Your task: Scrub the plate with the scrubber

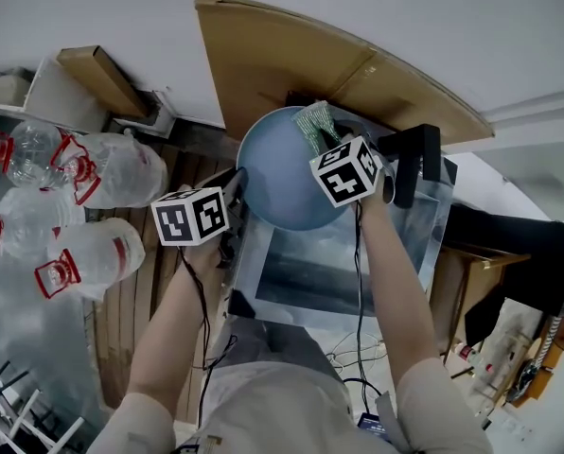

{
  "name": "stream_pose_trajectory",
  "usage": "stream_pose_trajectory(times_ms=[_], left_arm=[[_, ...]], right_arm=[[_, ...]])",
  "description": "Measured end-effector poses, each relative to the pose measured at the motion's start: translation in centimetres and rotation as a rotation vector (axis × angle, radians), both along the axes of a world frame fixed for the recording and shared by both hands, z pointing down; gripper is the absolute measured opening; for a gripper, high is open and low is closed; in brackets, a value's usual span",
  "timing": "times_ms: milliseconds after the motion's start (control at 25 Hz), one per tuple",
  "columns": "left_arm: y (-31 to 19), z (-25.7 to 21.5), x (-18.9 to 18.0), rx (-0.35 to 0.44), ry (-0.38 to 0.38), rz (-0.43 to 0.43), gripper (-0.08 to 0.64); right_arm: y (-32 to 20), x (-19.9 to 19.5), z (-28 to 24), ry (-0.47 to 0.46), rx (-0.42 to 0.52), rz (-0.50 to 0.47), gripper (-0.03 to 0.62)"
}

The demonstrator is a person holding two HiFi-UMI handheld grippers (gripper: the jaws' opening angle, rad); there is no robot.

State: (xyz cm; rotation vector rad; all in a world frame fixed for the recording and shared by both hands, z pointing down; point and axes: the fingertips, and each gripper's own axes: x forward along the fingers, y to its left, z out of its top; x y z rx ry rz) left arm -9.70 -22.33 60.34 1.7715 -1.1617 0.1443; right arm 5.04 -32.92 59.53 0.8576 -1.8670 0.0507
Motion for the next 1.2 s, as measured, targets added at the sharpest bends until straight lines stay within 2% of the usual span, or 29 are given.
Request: stream_pose_trajectory(times_ms=[80,240,320,400,560,800,920,1040,1200], left_arm=[[-0.2,0.0,-1.0,0.004,-0.01,-0.032,0.05],[-0.8,0.0,-3.1,0.003,0.028,-0.133,0.04],[-0.9,-0.2,-3.5,0.015,0.01,-0.139,0.038],[-0.9,-0.3,-3.5,0.026,-0.002,-0.14,0.038],[-0.6,-0.3,-3.4,0.036,-0.013,-0.151,0.038],[-0.5,-0.8,-2.5,0.045,0.018,-0.153,0.043],[-0.2,-0.7,-2.7,0.039,0.028,-0.163,0.043],[0.3,-0.1,-3.3,0.024,0.034,-0.174,0.043],[0.7,0.1,-3.5,0.022,0.059,-0.13,0.041]], right_arm=[[0.7,0.8,0.0,0.046,0.004,0.006,0.11],[3.4,1.5,-0.3,0.239,0.04,-0.064,0.107],[5.2,1.6,-0.5,0.262,0.019,-0.091,0.106],[7.3,1.6,-0.5,0.25,-0.028,-0.107,0.106],[12.6,-0.6,-0.1,0.152,-0.153,-0.168,0.106],[16.7,-6.0,0.9,0.083,-0.182,-0.318,0.107],[17.0,-8.7,1.3,0.036,-0.198,-0.364,0.107],[15.7,-9.8,1.6,0.003,-0.214,-0.351,0.107],[11.9,-9.9,1.5,0.048,-0.143,-0.328,0.107]])
